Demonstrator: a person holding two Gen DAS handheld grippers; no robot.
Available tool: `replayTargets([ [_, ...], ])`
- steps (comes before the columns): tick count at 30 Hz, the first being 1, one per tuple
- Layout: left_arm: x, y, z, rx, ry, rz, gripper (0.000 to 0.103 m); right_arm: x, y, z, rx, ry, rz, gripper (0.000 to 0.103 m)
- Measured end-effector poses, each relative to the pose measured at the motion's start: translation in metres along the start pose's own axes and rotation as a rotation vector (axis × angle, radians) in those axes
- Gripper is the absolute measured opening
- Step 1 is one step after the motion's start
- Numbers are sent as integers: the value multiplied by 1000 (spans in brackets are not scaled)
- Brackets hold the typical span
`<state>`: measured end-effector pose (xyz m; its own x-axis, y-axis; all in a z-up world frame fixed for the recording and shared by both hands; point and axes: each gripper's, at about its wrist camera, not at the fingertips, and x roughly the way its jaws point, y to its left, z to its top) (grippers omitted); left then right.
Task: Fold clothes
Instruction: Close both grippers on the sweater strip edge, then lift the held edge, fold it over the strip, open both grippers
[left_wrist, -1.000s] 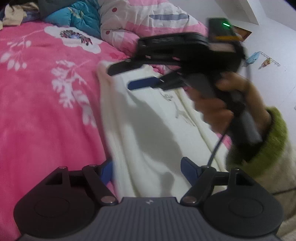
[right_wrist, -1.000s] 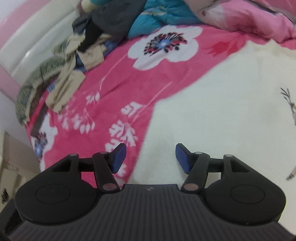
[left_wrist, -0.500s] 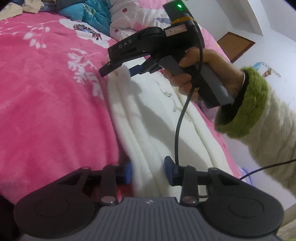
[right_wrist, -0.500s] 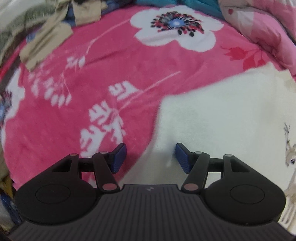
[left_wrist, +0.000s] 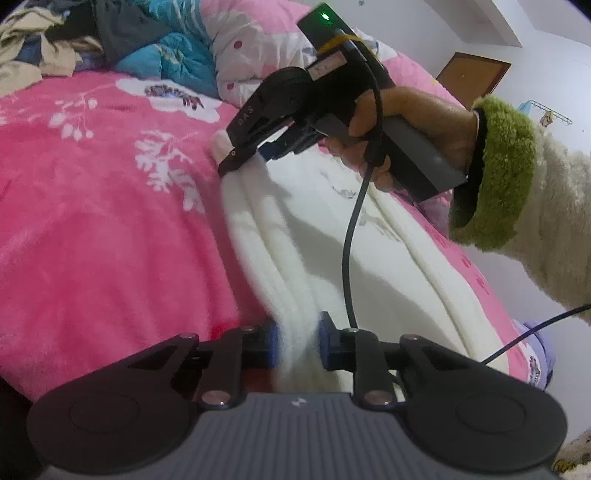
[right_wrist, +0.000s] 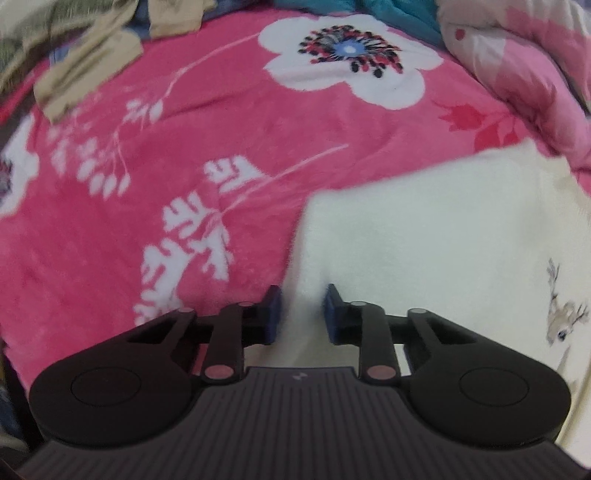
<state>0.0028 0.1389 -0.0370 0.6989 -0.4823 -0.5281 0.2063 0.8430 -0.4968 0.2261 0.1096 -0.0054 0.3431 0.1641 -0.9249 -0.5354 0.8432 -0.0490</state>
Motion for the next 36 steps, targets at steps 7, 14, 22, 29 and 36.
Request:
replayTargets([
  [7, -5, -13, 12, 15, -44, -40, 19, -23, -31, -10, 131, -80, 123, 15],
  [14, -5, -30, 25, 61, -53, -82, 18, -48, -61, -21, 215, -162, 198, 15],
  [22, -1, -54, 40, 103, -48, -165, 18, -81, -106, -42, 330, -273, 276, 14],
  [29, 17, -82, 53, 166, -18, -236, 18, -104, -150, -71, 439, -365, 319, 14],
  [36, 46, -119, 60, 227, 16, -299, 18, -119, -199, -101, 544, -443, 363, 14],
])
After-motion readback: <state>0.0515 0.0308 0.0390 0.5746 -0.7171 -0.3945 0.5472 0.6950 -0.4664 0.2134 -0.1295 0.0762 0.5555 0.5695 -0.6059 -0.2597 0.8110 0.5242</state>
